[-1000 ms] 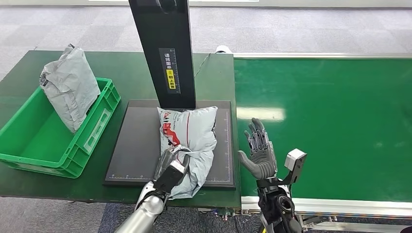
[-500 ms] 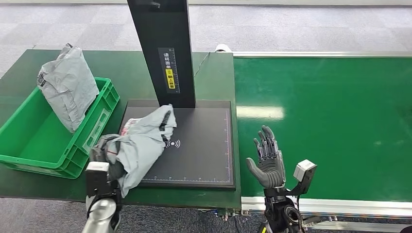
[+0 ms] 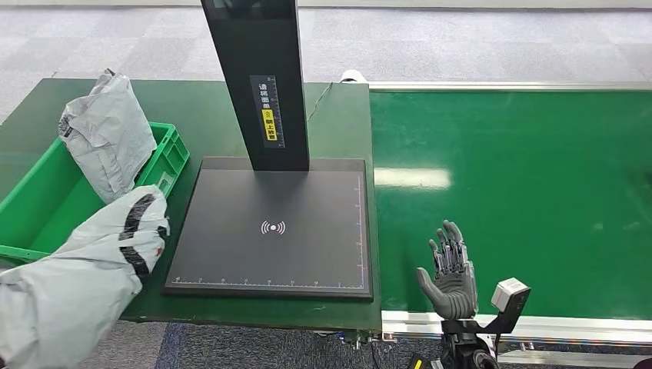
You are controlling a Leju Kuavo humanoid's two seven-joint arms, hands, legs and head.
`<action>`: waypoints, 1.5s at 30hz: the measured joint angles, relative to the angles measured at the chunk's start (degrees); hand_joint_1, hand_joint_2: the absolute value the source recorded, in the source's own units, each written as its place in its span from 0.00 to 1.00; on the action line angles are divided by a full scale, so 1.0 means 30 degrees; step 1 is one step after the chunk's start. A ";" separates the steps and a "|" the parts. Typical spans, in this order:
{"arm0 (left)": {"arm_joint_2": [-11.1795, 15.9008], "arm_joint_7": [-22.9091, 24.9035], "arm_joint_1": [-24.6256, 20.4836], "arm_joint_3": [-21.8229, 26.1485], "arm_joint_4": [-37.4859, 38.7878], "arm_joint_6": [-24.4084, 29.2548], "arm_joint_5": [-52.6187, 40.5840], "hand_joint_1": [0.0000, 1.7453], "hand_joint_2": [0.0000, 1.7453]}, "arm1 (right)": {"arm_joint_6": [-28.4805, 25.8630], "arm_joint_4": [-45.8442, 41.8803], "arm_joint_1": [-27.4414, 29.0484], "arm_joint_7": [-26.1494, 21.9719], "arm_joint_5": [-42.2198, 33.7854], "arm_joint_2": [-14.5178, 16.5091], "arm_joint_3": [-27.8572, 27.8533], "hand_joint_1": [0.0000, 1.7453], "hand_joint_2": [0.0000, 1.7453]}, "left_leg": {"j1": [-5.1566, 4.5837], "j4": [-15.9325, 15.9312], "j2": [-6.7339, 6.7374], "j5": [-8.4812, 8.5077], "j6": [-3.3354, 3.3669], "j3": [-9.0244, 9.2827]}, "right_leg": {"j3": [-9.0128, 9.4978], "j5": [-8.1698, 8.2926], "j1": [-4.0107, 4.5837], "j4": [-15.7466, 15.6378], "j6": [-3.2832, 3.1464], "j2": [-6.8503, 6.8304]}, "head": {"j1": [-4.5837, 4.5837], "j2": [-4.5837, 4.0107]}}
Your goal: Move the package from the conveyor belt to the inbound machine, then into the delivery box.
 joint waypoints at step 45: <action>1.1360 0.5290 -2.0872 -0.2409 2.2773 0.5484 -0.6656 1.00 1.00 | 0.0752 0.3555 -0.3535 -0.0707 0.0659 0.0089 0.0497 0.00 1.00 | 0.0049 0.0007 0.0007 0.0189 -0.0091 -0.0076 | -0.0111 0.0141 0.0051 0.0031 -0.0120 0.0022 | 0.0015 0.0000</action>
